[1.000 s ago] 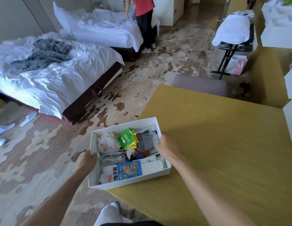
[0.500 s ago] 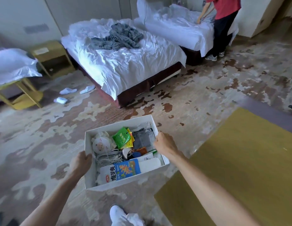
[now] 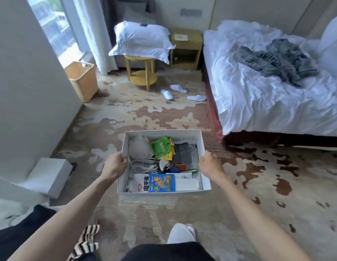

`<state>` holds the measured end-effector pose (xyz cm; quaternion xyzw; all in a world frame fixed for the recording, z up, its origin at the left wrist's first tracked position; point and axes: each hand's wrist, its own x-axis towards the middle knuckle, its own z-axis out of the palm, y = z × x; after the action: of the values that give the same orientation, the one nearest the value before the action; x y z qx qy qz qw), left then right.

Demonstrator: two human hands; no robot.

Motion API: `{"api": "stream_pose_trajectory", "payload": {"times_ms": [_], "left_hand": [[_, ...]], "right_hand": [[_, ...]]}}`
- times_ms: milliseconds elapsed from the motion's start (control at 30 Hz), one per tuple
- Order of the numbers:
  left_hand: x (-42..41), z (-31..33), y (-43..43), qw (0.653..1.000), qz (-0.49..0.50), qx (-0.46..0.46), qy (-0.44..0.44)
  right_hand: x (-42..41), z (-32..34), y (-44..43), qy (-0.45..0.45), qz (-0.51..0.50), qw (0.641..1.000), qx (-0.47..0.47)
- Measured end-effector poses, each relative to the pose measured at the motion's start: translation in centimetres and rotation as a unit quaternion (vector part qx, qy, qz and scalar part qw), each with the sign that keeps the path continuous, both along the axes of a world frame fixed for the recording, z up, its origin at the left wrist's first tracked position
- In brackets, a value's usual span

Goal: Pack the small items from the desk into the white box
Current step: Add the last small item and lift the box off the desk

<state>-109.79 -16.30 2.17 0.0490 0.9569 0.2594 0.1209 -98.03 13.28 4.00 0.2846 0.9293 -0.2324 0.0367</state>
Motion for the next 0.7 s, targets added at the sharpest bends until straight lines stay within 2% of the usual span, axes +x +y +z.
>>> {"api": "stream_pose_trajectory", "payload": {"times_ms": [167, 333, 567, 700], "left_hand": [[-6.2, -0.8, -3.1, 0.994, 0.108, -0.019, 0.010], [-10.1, -0.1, -5.7, 0.973, 0.230, -0.027, 0.025], [-13.5, -0.9, -11.0, 0.914, 0.405, -0.017, -0.007], [-15.8, -3.0, -16.2, 0.890, 0.454, -0.011, -0.035]], "right_hand": [[-14.2, -2.2, -0.7, -0.023, 0.134, 0.990, 0.024], [-27.0, -1.8, -3.8, -0.015, 0.274, 0.961, -0.010], [-39.3, -1.2, -12.0, -0.003, 0.421, 0.906, -0.044], [-44.9, -2.5, -19.1, -0.030, 0.465, 0.884, -0.036]]}}
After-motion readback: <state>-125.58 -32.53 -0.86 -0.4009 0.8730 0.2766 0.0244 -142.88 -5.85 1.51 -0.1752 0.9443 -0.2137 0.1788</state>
